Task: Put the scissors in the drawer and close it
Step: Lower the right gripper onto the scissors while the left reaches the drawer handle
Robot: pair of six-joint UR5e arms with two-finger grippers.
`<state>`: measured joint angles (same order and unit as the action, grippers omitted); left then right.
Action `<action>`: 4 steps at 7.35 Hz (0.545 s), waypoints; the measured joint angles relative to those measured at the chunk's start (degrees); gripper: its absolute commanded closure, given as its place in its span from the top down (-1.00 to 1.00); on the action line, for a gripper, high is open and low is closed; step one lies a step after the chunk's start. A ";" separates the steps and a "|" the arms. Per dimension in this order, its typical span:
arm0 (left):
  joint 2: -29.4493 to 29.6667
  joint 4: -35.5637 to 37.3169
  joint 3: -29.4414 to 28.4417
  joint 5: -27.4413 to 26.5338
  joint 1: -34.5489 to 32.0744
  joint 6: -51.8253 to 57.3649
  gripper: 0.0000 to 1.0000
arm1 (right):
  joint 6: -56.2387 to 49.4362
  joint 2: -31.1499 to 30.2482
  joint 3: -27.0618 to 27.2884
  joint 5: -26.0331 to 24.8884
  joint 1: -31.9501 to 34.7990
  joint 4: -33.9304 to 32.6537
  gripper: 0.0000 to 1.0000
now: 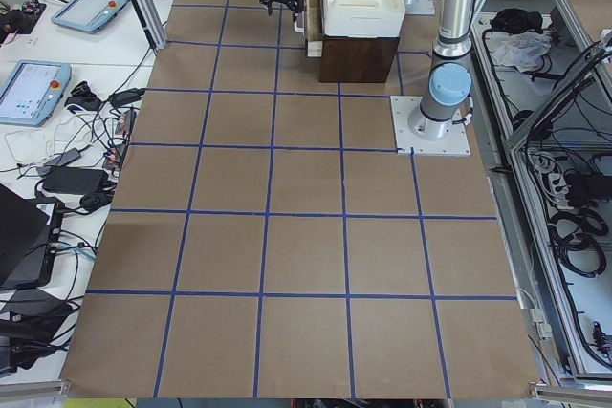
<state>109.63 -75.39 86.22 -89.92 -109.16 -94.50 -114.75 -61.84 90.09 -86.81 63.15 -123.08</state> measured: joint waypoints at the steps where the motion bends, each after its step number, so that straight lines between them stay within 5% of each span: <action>1: 2.44 -0.92 -2.85 0.15 -1.14 -3.25 1.00 | -2.28 0.78 -0.03 0.04 -0.22 -1.01 0.99; 4: 7.45 -7.38 -6.51 1.29 -3.77 -7.04 1.00 | -9.36 3.37 -1.26 0.06 -1.18 -3.00 0.98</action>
<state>117.08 -82.78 79.71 -88.63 -112.93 -101.54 -124.11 -58.48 88.83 -86.75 61.98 -126.08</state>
